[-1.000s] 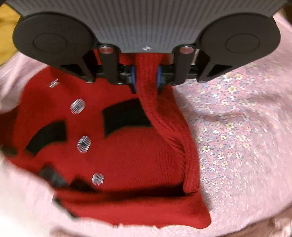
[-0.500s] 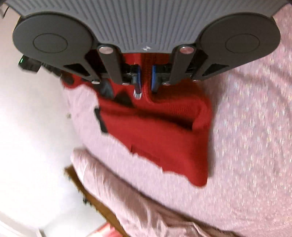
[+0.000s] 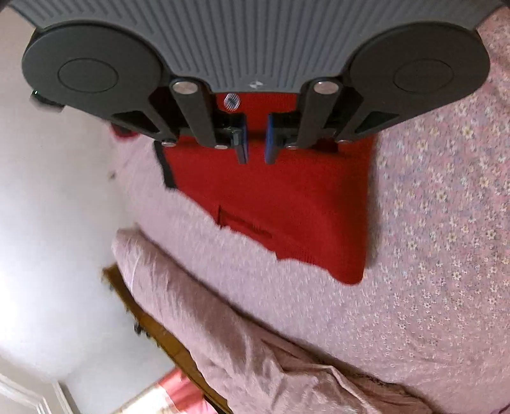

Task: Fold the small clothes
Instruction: 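Lift the held cardigan side with both grippers and fold it over the body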

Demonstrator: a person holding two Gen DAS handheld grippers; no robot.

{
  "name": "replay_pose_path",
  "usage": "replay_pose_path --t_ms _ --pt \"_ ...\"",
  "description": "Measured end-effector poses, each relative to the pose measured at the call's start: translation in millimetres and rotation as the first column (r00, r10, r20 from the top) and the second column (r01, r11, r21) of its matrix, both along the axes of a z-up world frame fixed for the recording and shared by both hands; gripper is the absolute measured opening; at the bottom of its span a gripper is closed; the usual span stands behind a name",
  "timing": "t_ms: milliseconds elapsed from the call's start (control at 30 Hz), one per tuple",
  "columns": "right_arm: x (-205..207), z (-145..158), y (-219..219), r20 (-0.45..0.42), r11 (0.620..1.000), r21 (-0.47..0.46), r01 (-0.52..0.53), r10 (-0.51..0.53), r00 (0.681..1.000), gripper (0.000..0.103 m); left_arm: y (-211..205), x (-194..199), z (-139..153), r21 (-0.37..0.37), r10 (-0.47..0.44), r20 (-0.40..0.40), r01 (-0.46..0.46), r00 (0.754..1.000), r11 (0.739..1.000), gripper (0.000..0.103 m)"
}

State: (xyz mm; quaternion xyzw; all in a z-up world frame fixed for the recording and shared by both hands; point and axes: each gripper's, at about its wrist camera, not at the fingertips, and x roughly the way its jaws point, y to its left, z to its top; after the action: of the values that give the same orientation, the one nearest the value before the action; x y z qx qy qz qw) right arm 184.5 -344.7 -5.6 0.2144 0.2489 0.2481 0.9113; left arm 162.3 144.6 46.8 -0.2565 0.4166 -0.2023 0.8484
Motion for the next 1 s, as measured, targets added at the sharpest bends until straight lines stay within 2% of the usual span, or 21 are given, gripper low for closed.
replay_pose_path --t_ms 133,200,233,267,333,367,467,600,767,1000 --pt "5.7 -6.0 1.2 -0.019 1.000 0.004 0.010 -0.010 1.000 0.012 -5.4 -24.7 -7.1 0.123 0.015 -0.003 -0.014 1.000 0.992 0.013" --pt "3.6 -7.0 1.4 -0.020 1.000 0.000 0.014 -0.014 1.000 0.012 -4.7 -36.4 -9.3 0.166 0.020 -0.012 -0.018 1.000 0.986 0.021" --pt "1.6 -6.9 1.3 -0.019 1.000 -0.003 0.017 -0.017 1.000 0.012 -4.0 -43.3 -10.5 0.183 0.017 -0.018 -0.014 1.000 0.983 0.031" --pt "-1.6 -6.7 1.0 -0.016 1.000 -0.007 0.021 -0.021 1.000 0.012 -2.1 -49.5 -13.2 0.192 0.014 -0.025 -0.009 1.000 0.981 0.048" --pt "-6.7 -6.1 0.2 -0.011 1.000 -0.014 0.028 -0.028 1.000 0.012 0.0 -61.7 -16.7 0.199 0.017 -0.033 -0.010 0.999 0.980 0.069" --pt "-10.6 -6.0 -0.3 -0.009 0.999 -0.020 0.031 -0.031 0.999 0.012 1.2 -67.3 -16.8 0.197 0.022 -0.028 -0.016 0.999 0.980 0.076" --pt "-18.9 -6.3 -2.7 -0.010 0.999 -0.025 0.039 -0.039 0.999 0.012 4.0 -84.0 -17.1 0.177 0.036 -0.019 -0.032 0.999 0.984 0.081" --pt "-27.3 -7.0 -5.9 -0.014 0.999 -0.023 0.048 -0.048 0.999 0.012 2.0 -101.2 -20.5 0.158 0.036 -0.026 -0.031 0.999 0.987 0.082" --pt "-34.0 -9.3 -8.3 -0.018 0.998 -0.016 0.054 -0.054 0.998 0.012 -10.3 -109.8 -35.7 0.206 -0.002 -0.056 0.014 0.998 0.978 0.082" --pt "-38.7 -10.9 -11.6 -0.020 0.998 -0.004 0.060 -0.060 0.998 0.012 -24.8 -107.5 -63.3 0.269 -0.009 -0.126 0.043 0.992 0.962 0.081"
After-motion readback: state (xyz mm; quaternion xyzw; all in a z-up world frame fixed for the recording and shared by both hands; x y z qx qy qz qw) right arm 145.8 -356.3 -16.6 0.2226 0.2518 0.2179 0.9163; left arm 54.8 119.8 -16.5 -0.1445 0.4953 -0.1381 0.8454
